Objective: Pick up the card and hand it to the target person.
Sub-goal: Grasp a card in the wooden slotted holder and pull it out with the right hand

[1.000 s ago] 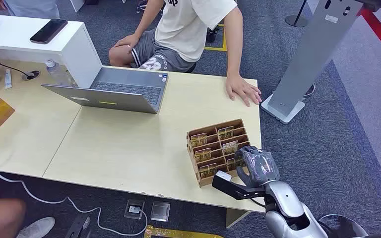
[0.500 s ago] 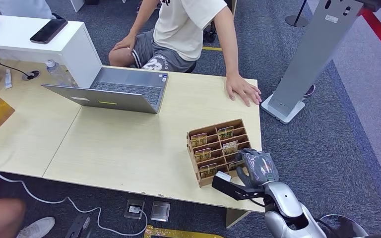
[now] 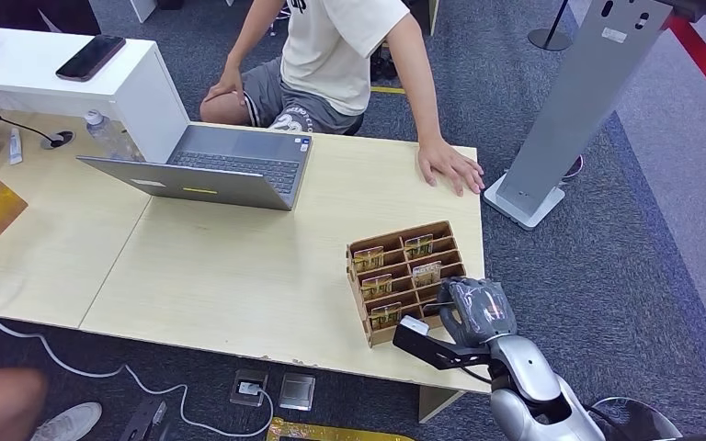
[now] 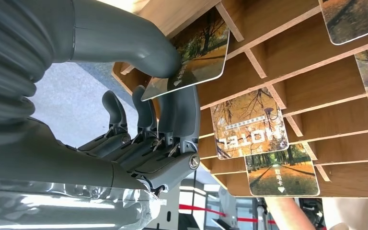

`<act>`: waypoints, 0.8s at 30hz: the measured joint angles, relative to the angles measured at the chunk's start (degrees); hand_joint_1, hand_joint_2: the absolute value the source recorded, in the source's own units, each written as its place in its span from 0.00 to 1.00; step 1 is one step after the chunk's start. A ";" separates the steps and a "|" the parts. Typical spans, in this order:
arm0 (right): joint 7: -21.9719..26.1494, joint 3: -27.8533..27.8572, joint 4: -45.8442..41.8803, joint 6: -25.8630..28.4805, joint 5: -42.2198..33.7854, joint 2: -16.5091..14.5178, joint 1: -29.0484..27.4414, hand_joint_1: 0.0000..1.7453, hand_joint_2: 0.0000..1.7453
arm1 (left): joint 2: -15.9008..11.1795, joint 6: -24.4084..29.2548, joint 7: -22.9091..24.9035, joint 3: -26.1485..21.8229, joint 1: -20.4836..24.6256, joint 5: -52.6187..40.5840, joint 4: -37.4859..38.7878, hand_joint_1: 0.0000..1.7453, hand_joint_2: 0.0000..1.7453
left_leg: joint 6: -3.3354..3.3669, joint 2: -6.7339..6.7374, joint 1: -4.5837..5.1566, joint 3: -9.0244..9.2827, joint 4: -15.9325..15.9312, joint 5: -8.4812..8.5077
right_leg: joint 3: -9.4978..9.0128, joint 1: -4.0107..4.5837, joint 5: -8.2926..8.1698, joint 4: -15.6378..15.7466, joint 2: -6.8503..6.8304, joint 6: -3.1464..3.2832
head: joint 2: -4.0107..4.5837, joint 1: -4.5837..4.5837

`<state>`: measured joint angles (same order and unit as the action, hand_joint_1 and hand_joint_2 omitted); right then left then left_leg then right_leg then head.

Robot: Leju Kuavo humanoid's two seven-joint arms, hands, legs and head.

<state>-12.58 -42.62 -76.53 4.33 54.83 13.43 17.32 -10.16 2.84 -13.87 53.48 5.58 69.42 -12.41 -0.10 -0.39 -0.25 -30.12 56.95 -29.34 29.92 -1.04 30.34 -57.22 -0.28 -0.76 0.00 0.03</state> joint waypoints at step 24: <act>-3.31 3.17 -5.92 -5.03 -8.56 2.89 1.36 0.75 1.00 | -0.76 0.33 -1.10 0.92 -0.04 -0.65 0.04 0.00 0.00 | 0.00 0.01 0.00 0.00 0.03 0.01 | 0.01 0.00 -0.01 0.00 0.01 0.00 | 0.00 0.04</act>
<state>-15.89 -39.45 -82.45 -0.70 46.27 16.32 18.68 -10.93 3.17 -14.97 54.40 5.54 68.77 -12.37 -0.10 -0.38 -0.25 -30.12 56.98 -29.33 29.93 -1.04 30.32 -57.22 -0.27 -0.77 0.00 0.07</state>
